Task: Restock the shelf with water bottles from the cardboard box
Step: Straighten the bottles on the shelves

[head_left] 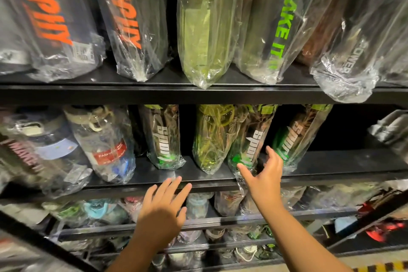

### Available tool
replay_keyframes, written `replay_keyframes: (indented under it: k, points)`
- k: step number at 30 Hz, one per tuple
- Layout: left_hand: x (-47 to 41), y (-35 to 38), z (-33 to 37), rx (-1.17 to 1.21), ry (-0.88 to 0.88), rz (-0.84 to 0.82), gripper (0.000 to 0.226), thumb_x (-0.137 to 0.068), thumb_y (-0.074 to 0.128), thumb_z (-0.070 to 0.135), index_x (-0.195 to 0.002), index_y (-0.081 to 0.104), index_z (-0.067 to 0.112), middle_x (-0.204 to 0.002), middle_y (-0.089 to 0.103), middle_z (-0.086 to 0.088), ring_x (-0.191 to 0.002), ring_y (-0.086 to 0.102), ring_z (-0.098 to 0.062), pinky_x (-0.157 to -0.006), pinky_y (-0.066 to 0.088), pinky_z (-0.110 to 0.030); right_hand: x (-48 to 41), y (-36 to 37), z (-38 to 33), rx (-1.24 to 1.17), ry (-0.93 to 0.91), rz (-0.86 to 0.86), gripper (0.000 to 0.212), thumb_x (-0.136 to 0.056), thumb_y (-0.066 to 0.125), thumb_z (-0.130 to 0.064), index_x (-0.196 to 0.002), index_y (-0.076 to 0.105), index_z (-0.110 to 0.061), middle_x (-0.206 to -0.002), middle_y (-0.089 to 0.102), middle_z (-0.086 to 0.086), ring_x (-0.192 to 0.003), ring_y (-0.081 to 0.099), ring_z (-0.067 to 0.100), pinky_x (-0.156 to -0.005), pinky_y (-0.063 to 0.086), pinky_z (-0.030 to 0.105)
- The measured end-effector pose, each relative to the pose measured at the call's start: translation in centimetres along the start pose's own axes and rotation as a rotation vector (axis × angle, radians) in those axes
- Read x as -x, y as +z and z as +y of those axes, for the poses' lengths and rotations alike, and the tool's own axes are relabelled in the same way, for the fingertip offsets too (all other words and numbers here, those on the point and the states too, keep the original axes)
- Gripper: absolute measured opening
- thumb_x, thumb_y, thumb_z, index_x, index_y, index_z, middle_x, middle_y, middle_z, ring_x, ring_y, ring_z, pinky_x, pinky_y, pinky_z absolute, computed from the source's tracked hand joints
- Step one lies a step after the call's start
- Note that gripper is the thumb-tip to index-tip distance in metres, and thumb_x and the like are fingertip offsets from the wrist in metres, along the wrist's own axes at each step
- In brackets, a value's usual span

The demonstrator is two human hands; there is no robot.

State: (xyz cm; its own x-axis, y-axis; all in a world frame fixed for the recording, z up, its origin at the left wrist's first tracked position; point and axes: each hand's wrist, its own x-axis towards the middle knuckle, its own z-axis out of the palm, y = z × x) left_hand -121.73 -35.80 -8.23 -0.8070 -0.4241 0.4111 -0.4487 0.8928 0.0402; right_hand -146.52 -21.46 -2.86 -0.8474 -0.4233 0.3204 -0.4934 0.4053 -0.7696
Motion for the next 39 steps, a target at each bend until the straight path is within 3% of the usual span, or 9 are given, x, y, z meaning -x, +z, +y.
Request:
replay_keyframes:
  k: [2, 5, 11, 18, 20, 24, 29, 33, 39]
  points:
    - [0.6, -0.5, -1.6, -0.022, -0.035, 0.001, 0.054, -0.086, 0.053, 0.035, -0.138, 0.06, 0.025, -0.144, 0.057, -0.005, -0.13, 0.056, -0.028, -0.109, 0.037, -0.048, 1.8, 0.0, -0.9, 0.023, -0.146, 0.143, 0.067, -0.083, 0.078, -0.035, -0.134, 0.048, -0.004, -0.128, 0.048, 0.011, -0.122, 0.044, 0.028, -0.101, 0.043, 0.05]
    - [1.4, -1.0, -3.8, -0.056, -0.006, 0.003, 0.052, -0.089, 0.049, 0.034, -0.138, 0.061, 0.021, -0.143, 0.058, -0.008, -0.129, 0.057, -0.031, -0.111, 0.037, -0.049, 3.7, 0.8, -3.2, -0.036, -0.267, 0.05, 0.052, -0.085, 0.068, -0.035, -0.127, 0.052, -0.011, -0.124, 0.047, 0.001, -0.12, 0.042, 0.014, -0.103, 0.04, 0.038]
    - [1.8, -0.8, -6.2, -0.003, -0.048, -0.004, 0.052, -0.102, 0.032, 0.039, -0.139, 0.06, 0.016, -0.142, 0.059, -0.01, -0.129, 0.057, -0.034, -0.109, 0.038, -0.05, 4.8, 4.1, -7.8, -0.228, -0.051, -0.218, 0.087, -0.089, 0.076, -0.029, -0.156, 0.021, -0.022, -0.154, 0.029, -0.009, -0.143, 0.033, 0.013, -0.117, 0.034, 0.034]
    - [2.4, -1.3, -5.8, 0.064, -0.077, -0.114, 0.061, -0.101, 0.027, 0.049, -0.15, 0.047, 0.019, -0.156, 0.043, -0.005, -0.145, 0.039, -0.029, -0.121, 0.022, -0.049, 4.7, 6.6, -9.6, -0.291, 0.1, -0.095, 0.098, -0.084, 0.081, -0.024, -0.155, 0.015, -0.025, -0.148, 0.031, -0.004, -0.134, 0.039, 0.018, -0.109, 0.043, 0.043]
    - [2.2, -1.5, -5.9, 0.045, -0.089, -0.187, 0.065, -0.102, 0.016, 0.052, -0.149, 0.048, 0.02, -0.154, 0.046, -0.005, -0.142, 0.044, -0.03, -0.119, 0.019, -0.046, 4.5, 6.6, -9.9, -0.284, 0.129, -0.07, 0.098, -0.083, 0.082, -0.024, -0.155, 0.015, -0.025, -0.139, 0.034, -0.009, -0.121, 0.044, 0.014, -0.099, 0.049, 0.045]
    - [1.9, -2.2, -5.8, 0.051, -0.108, -0.254, 0.069, -0.103, 0.009, 0.052, -0.145, 0.053, 0.019, -0.149, 0.053, -0.006, -0.136, 0.05, -0.031, -0.114, 0.025, -0.046, 4.4, 6.6, -10.1, -0.208, 0.128, -0.055, 0.09, -0.083, 0.081, -0.028, -0.152, 0.024, -0.024, -0.134, 0.041, -0.008, -0.117, 0.045, 0.017, -0.101, 0.047, 0.044]
    - [2.0, -1.9, -5.7, 0.043, -0.11, -0.245, 0.071, -0.103, 0.008, 0.052, -0.144, 0.055, 0.018, -0.148, 0.053, -0.008, -0.136, 0.048, -0.031, -0.114, 0.026, -0.048, 4.3, 6.3, -9.8, -0.115, 0.08, -0.077, 0.07, -0.087, 0.077, -0.029, -0.146, 0.039, -0.021, -0.136, 0.039, -0.004, -0.128, 0.039, 0.013, -0.107, 0.036, 0.029]
    - [2.0, -1.6, -5.6, 0.053, -0.122, -0.238, 0.07, -0.103, 0.009, 0.053, -0.144, 0.054, 0.018, -0.149, 0.052, -0.007, -0.138, 0.043, -0.03, -0.114, 0.025, -0.049, 4.2, 6.1, -9.5, -0.205, 0.167, -0.154, 0.067, -0.088, 0.077, -0.02, -0.14, 0.035, -0.024, -0.127, 0.047, -0.011, -0.102, 0.056, -0.007, -0.077, 0.045, 0.008]
    - [2.1, -0.9, -5.3, 0.023, -0.134, -0.172, 0.061, -0.101, 0.026, 0.051, -0.143, 0.056, 0.018, -0.149, 0.052, -0.007, -0.138, 0.046, -0.031, -0.115, 0.025, -0.05, 3.9, 6.1, -9.8, -0.206, 0.132, -0.255, 0.085, -0.078, 0.076, -0.032, -0.151, 0.032, -0.026, -0.146, 0.047, -0.008, -0.133, 0.047, 0.012, -0.109, 0.043, 0.036]
